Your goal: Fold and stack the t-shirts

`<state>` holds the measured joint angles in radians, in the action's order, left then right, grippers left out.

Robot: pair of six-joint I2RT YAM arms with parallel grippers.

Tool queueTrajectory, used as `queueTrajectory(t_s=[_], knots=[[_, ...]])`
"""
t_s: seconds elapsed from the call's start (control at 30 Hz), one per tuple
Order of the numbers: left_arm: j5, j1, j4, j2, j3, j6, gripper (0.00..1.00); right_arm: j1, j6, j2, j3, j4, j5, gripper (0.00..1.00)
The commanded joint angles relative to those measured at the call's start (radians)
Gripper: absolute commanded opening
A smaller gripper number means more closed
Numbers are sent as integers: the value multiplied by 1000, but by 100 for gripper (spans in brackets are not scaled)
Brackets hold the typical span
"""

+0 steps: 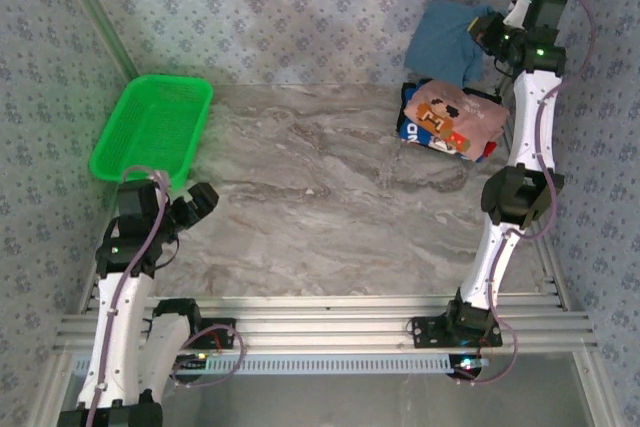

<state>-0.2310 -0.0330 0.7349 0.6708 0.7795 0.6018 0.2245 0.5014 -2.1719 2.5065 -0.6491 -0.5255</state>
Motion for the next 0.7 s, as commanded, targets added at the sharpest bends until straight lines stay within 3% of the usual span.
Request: queueTrajectory(t_s=[0.0, 0.27, 0.53, 0.6, 0.67], knots=[[12, -10, 20, -17, 14, -19, 100, 20, -11, -20, -46, 2, -27, 0], [17, -10, 42, -22, 12, -20, 100, 75, -142, -20, -202, -44, -16, 0], [12, -9, 33, -20, -1, 2, 100, 138, -171, -2, -436, -22, 43, 2], [11, -10, 37, -14, 2, 3, 99, 149, -170, -6, -473, -35, 73, 9], [11, -9, 43, -13, 4, 3, 100, 160, -164, -9, -506, -36, 87, 29]])
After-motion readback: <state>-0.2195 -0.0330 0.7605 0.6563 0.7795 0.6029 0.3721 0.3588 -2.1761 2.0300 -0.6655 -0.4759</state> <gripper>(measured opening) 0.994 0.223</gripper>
